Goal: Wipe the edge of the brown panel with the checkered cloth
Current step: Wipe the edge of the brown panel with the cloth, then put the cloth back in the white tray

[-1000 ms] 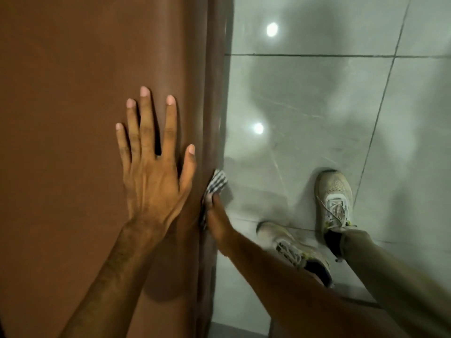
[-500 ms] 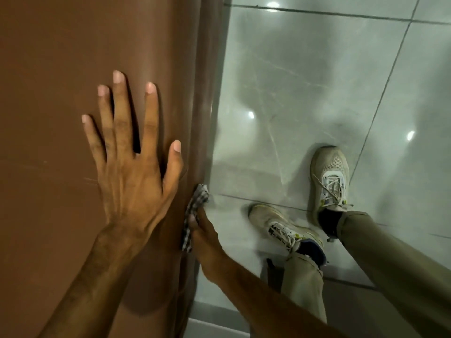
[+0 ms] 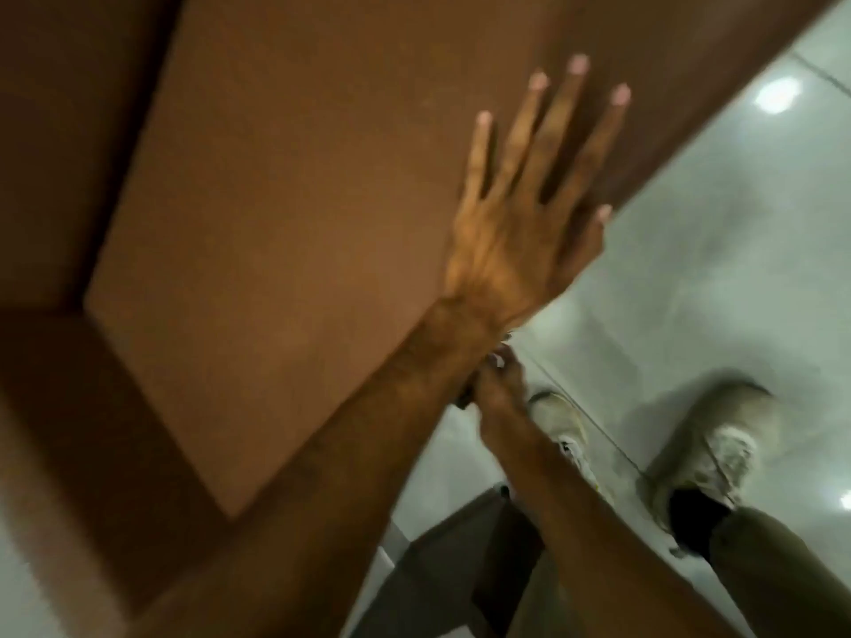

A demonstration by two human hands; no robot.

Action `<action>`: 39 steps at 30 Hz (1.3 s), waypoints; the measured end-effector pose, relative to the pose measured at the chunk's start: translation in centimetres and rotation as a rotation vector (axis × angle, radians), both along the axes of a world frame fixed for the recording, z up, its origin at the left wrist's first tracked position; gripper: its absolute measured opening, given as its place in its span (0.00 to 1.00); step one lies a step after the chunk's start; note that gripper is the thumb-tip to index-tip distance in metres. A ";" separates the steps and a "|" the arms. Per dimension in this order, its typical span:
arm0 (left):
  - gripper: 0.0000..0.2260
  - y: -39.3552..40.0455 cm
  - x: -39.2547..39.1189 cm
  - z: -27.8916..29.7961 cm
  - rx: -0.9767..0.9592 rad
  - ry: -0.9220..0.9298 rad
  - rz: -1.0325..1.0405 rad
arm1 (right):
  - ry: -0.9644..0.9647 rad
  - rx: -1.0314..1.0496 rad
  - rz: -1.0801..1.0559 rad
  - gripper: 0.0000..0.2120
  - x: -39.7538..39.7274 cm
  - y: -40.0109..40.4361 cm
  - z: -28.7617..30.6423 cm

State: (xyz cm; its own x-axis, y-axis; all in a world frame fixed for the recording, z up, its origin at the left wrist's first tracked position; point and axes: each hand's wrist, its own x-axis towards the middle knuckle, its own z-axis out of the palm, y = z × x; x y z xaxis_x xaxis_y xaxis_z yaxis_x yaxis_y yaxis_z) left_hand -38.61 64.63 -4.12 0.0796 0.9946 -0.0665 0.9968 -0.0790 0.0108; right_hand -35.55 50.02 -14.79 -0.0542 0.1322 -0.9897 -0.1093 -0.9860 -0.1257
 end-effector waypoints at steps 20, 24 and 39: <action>0.32 -45.4 11.0 17.0 0.087 -0.130 1.937 | 0.400 0.524 1.627 0.09 7.3 -5.4 26.2; 0.33 -55.1 21.5 15.6 0.056 -0.127 2.270 | 0.472 0.432 1.906 0.12 7.0 -16.0 26.8; 0.32 -67.1 39.7 -4.5 0.168 -0.273 2.718 | 1.017 0.584 2.690 0.15 15.1 -41.8 11.4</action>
